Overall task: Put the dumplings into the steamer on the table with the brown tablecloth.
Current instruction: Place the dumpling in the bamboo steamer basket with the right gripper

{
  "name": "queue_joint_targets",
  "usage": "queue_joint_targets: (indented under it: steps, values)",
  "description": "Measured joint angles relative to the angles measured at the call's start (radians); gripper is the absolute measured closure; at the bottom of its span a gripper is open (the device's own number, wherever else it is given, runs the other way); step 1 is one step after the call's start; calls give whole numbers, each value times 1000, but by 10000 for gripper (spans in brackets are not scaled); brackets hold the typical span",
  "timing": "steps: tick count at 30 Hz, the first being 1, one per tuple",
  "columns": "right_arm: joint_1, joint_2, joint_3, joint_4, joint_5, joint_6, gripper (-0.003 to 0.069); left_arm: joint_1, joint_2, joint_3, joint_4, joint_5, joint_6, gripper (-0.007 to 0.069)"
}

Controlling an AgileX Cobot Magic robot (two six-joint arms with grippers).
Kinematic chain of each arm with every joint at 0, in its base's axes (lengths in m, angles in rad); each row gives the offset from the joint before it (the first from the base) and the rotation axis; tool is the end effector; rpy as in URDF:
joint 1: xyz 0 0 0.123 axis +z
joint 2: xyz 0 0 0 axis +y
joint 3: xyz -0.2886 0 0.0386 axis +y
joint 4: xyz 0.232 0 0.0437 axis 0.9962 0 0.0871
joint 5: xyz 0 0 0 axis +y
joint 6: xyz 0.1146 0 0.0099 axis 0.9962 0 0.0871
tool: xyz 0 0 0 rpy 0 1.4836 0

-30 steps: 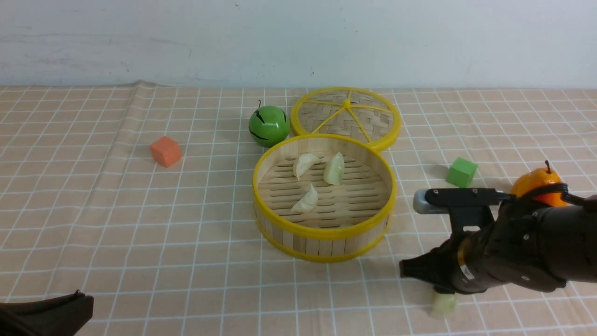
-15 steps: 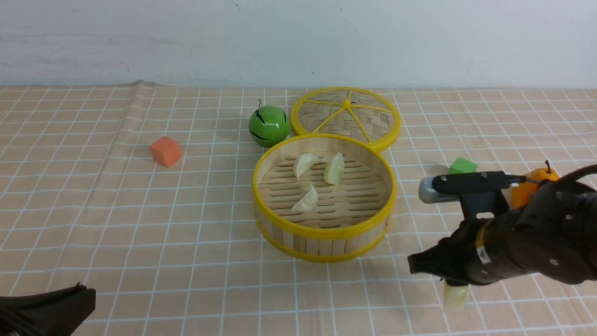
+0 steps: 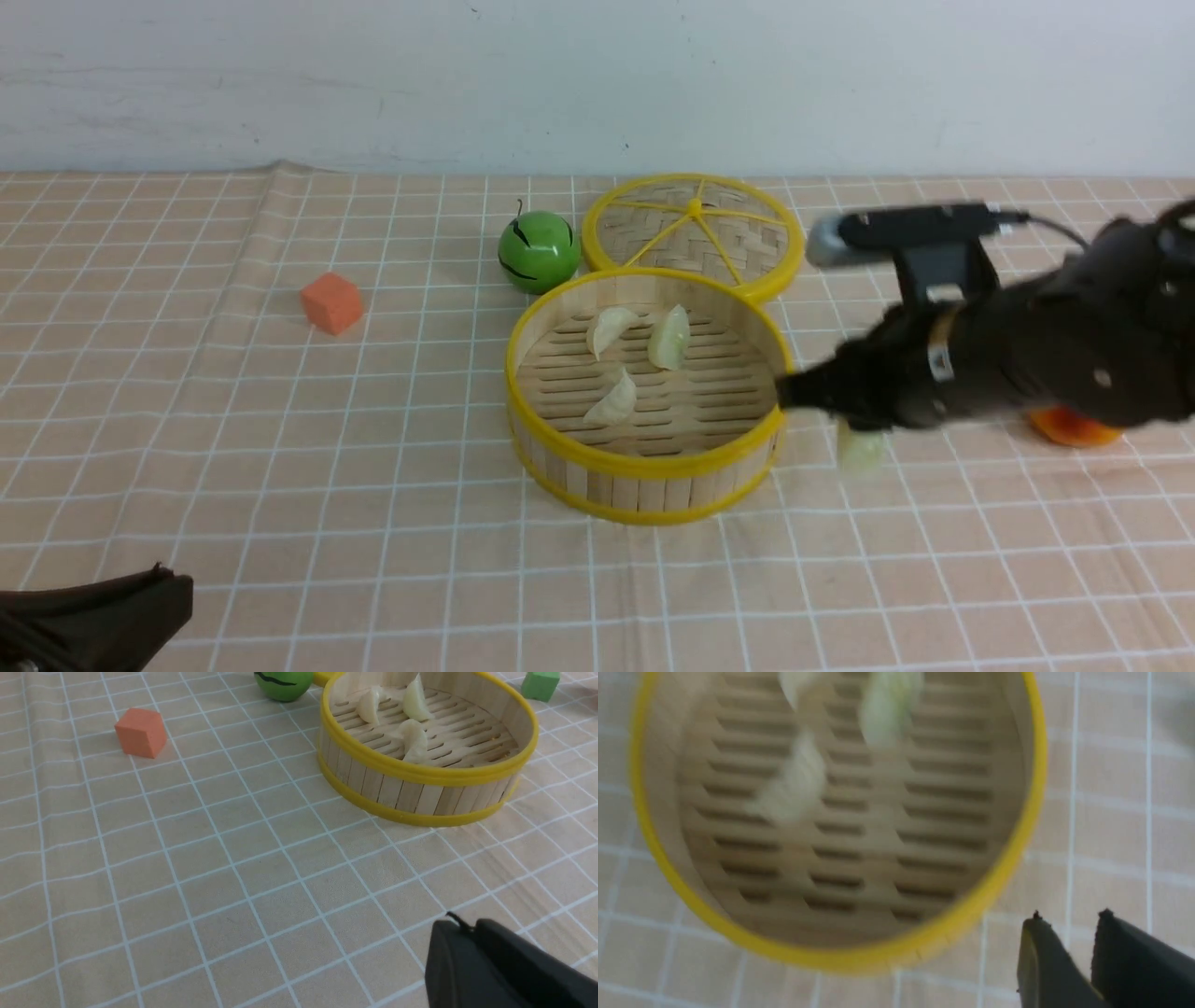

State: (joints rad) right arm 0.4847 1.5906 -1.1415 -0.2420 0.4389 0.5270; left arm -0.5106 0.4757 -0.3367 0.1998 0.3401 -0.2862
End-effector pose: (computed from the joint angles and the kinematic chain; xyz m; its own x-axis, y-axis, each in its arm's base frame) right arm 0.3176 0.1540 0.2681 -0.7198 -0.0391 -0.6931 -0.1914 0.9709 0.1440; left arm 0.0938 -0.0438 0.2573 -0.3689 0.0952 -0.9246 0.4001 0.9141 -0.0655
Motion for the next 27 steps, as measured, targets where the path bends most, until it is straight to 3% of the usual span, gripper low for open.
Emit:
queue_joint_targets:
  steps: [8,16,19,20,21,27]
  values:
    - [0,283,-306,67,-29,-79,519,0,0,0,0,-6,0,567]
    - [0,462,-351,106,-21,-82,498,0,0,0,0,-6,0,561]
    - [0,460,-355,154,-22,-82,361,0,0,0,0,-6,0,558]
    - [0,459,-357,156,-22,-82,352,0,0,0,0,-6,0,557]
    - [0,446,-358,166,-21,-82,288,0,0,0,0,-6,0,557]
    - [0,295,-379,158,106,-155,165,0,0,0,0,-6,0,554]
